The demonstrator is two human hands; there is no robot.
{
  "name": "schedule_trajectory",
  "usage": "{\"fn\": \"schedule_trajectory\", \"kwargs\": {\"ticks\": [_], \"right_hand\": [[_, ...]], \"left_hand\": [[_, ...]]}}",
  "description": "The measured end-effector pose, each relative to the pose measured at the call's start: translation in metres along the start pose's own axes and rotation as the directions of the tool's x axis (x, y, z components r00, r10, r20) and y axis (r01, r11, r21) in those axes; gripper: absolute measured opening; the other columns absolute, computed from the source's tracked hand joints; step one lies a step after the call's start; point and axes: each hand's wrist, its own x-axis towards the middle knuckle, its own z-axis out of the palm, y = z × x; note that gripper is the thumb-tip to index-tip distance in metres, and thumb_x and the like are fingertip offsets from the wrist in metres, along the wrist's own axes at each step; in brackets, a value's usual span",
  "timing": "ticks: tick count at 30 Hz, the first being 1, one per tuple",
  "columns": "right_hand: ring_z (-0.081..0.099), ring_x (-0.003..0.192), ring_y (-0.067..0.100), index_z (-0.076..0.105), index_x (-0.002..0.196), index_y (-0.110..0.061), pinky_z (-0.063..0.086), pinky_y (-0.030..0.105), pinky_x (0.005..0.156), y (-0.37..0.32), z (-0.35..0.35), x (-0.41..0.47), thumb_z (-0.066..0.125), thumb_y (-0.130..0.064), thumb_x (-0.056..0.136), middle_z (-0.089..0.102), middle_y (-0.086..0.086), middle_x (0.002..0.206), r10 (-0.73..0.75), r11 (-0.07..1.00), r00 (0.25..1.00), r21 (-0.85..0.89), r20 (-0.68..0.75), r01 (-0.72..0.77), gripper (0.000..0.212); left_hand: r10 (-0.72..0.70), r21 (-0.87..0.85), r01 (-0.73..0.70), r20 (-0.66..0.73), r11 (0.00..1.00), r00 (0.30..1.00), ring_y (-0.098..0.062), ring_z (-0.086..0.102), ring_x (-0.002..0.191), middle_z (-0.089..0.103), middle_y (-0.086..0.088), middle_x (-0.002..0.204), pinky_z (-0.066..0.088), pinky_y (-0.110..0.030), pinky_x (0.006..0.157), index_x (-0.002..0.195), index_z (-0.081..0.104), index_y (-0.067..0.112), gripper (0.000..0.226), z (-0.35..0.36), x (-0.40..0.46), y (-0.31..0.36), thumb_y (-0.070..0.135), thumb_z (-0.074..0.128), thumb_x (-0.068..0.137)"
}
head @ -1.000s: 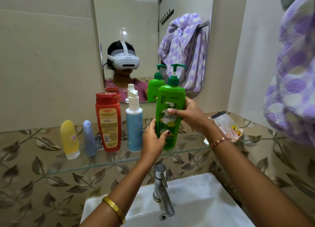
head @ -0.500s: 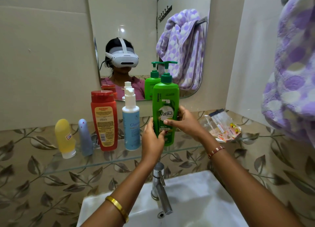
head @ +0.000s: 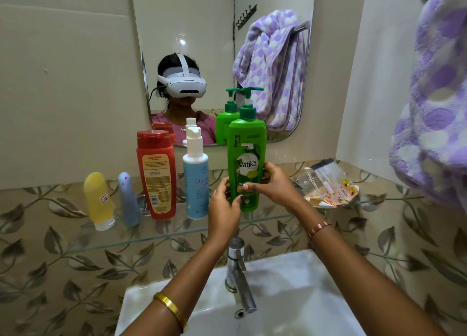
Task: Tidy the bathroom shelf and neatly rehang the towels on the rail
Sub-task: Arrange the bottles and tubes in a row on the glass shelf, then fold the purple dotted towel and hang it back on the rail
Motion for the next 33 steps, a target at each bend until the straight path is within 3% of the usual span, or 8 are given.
{"fn": "schedule_trajectory", "kwargs": {"ticks": [6,10,18,22,27,30,33], "right_hand": [[0.059,0.105,0.018,0.048,0.122,-0.01,0.049,0.023,0.082,-0.003,0.002,-0.005,0.076,-0.01,0.071,0.062,0.009,0.119,0.002,1.0,1.0,0.011,-0.012,-0.002,0.059],[0.058,0.103,0.017,0.046,0.123,-0.01,0.048,0.016,0.076,-0.006,0.001,-0.008,0.073,-0.009,0.074,0.061,0.01,0.12,-0.018,1.0,1.0,0.014,-0.019,0.018,0.056],[0.058,0.11,0.021,0.044,0.126,-0.01,0.05,0.029,0.087,-0.008,0.001,-0.013,0.071,-0.005,0.075,0.06,0.011,0.123,-0.006,0.998,1.0,-0.069,-0.029,0.004,0.058],[0.052,0.119,0.027,0.041,0.13,-0.01,0.048,0.04,0.095,-0.009,0.0,-0.018,0.07,-0.02,0.078,0.056,0.012,0.129,-0.022,0.986,0.997,-0.169,-0.069,0.01,0.061],[0.044,0.123,0.026,0.042,0.134,-0.009,0.041,0.039,0.099,-0.029,-0.007,-0.024,0.061,-0.035,0.084,0.052,0.013,0.131,-0.291,0.886,0.901,-0.446,-0.321,0.127,0.06],[0.045,0.121,0.029,0.048,0.129,-0.005,0.037,0.041,0.105,-0.056,-0.02,-0.027,0.058,-0.028,0.086,0.055,0.014,0.127,-0.492,0.792,0.81,-0.551,-0.321,0.263,0.05],[0.046,0.122,0.032,0.052,0.124,-0.002,0.036,0.044,0.105,-0.09,-0.041,-0.032,0.058,-0.022,0.086,0.057,0.017,0.124,-0.607,0.707,0.723,-0.64,-0.33,0.301,0.044]], "left_hand": [[0.04,-0.042,-0.041,-0.021,0.998,0.999,-0.008,0.054,0.107,0.057,-0.006,0.125,0.046,-0.008,0.077,0.132,0.042,0.013,0.044,-0.003,-0.007,0.001,0.003,0.049,0.09],[0.053,-0.073,-0.056,-0.042,0.996,0.998,-0.013,0.054,0.11,0.057,-0.007,0.125,0.046,-0.02,0.087,0.132,0.043,0.012,0.042,-0.006,-0.011,0.003,0.004,0.047,0.091],[0.04,-0.061,-0.042,-0.043,0.997,0.998,-0.016,0.051,0.119,0.052,-0.009,0.134,0.045,-0.031,0.099,0.137,0.038,0.01,0.045,-0.003,-0.016,0.008,0.006,0.045,0.092],[0.068,-0.061,-0.072,-0.075,0.996,0.995,-0.011,0.051,0.115,0.052,-0.009,0.134,0.046,-0.022,0.093,0.135,0.039,0.01,0.043,-0.003,-0.023,0.014,0.008,0.045,0.093],[0.175,-0.087,-0.186,-0.112,0.979,0.978,-0.013,0.05,0.119,0.052,-0.009,0.134,0.046,-0.03,0.098,0.134,0.042,0.012,0.041,-0.004,-0.03,0.039,0.009,0.044,0.093],[0.289,-0.131,-0.306,-0.131,0.943,0.948,-0.012,0.05,0.121,0.053,-0.003,0.132,0.045,-0.033,0.101,0.131,0.045,0.019,0.039,-0.004,-0.026,0.07,0.009,0.043,0.093],[0.376,-0.204,-0.399,-0.142,0.894,0.916,-0.004,0.052,0.118,0.055,0.004,0.126,0.045,-0.029,0.101,0.128,0.046,0.024,0.04,-0.001,-0.018,0.11,0.017,0.043,0.088]]}}
